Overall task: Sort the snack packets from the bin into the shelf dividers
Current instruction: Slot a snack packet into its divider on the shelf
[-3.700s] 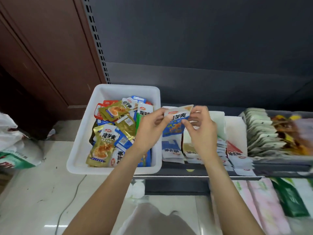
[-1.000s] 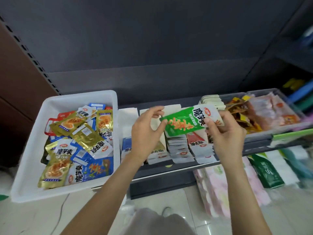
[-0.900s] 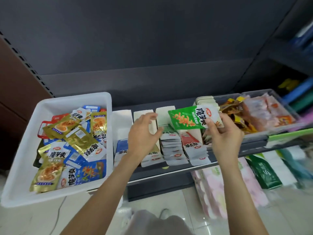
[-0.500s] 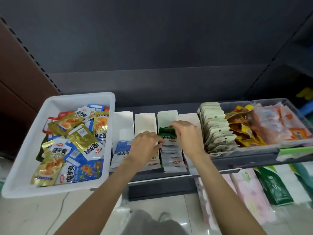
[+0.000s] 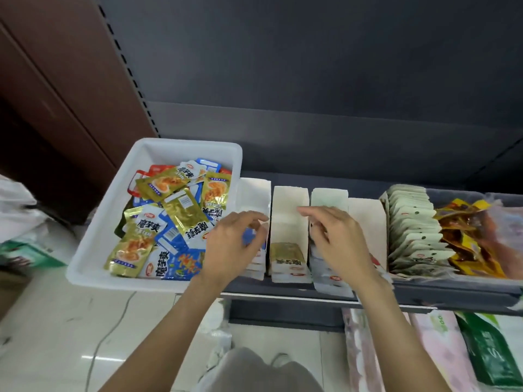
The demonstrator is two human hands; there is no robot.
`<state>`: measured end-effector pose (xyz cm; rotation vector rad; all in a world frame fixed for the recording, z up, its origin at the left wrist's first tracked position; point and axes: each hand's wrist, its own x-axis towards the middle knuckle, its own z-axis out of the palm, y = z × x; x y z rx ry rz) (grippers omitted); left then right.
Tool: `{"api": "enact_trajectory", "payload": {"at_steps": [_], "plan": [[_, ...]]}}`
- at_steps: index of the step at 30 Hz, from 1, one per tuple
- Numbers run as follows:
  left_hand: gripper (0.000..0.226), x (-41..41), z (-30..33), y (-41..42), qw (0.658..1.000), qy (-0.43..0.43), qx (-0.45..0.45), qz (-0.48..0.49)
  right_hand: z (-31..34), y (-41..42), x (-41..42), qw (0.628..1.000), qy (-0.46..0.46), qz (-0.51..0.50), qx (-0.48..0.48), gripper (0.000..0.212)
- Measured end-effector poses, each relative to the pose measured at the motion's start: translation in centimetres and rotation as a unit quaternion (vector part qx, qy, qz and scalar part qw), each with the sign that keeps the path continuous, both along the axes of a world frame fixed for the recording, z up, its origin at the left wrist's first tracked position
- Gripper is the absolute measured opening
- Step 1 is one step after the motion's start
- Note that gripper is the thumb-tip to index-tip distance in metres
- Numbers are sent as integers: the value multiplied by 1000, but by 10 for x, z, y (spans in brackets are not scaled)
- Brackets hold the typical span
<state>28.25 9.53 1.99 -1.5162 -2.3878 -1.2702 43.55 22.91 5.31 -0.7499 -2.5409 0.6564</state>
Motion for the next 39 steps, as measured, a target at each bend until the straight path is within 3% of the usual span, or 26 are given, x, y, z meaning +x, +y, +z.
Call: {"api": "enact_trajectory", "payload": {"at_steps": [4, 9, 12, 15, 20, 22, 25, 29, 35, 39], "plan": [[16, -48, -8, -62, 992, 8, 10, 124, 10, -42, -55, 993, 12, 95, -71, 26], [30, -109, -34, -114, 971, 9, -149, 189, -19, -89, -144, 979, -76, 158, -104, 24], [39, -131, -42, -123, 967, -52, -179, 173, -46, -105, -188, 974, -173, 142, -35, 34], [47, -147, -46, -125, 965, -52, -224, 126, -67, -115, -214, 956, -278, 90, 24, 54], [43, -162, -50, -123, 948, -21, -304, 91, -63, -115, -231, 948, -313, 55, -26, 83], [43, -163, -51, -122, 946, -14, -312, 90, -58, -114, -232, 940, -335, 66, -10, 78], [43, -165, -51, -124, 941, -9, -327, 82, -56, -117, -231, 959, -282, 36, -19, 55], [44, -168, -47, -124, 943, -39, -319, 83, -50, -108, -227, 981, -178, -78, 18, 30], [31, -164, -40, -124, 963, -66, -226, 133, -62, -120, -209, 976, -192, 90, 44, 38], [31, -160, -36, -122, 977, -69, -138, 146, -52, -123, -204, 977, -158, 59, 127, 39]]}}
